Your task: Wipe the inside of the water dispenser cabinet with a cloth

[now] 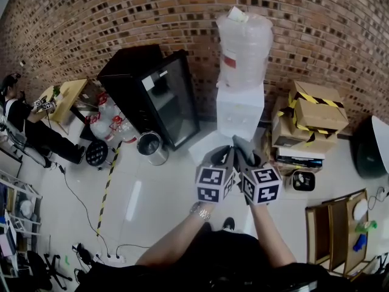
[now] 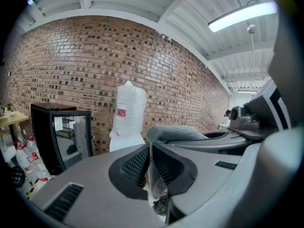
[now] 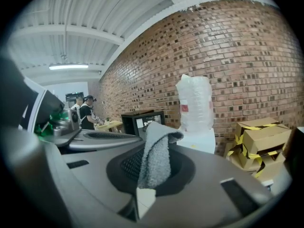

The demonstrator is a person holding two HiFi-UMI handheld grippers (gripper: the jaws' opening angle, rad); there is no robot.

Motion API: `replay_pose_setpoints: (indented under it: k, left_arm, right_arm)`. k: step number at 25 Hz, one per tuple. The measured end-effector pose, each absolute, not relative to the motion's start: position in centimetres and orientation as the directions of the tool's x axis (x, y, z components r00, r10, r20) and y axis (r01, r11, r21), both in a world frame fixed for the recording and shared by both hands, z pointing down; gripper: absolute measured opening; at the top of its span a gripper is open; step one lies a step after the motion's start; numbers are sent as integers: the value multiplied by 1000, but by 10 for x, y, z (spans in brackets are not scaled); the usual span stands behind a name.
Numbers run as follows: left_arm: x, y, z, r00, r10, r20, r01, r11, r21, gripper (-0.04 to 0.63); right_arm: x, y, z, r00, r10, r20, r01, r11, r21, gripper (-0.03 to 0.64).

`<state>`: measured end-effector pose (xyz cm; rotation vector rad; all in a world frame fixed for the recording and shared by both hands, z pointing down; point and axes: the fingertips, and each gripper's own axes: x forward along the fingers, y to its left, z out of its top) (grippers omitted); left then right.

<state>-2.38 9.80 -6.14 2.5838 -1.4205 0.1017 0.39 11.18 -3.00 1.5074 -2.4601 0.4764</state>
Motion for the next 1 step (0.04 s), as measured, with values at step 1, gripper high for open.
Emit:
replay_pose_setpoints:
  k: [1]
  left_arm:
    - [-24, 98, -61, 539, -829, 150, -842, -523, 134, 23]
  right_arm:
    - [4, 112, -30, -451, -822, 347, -892, 423, -159, 20]
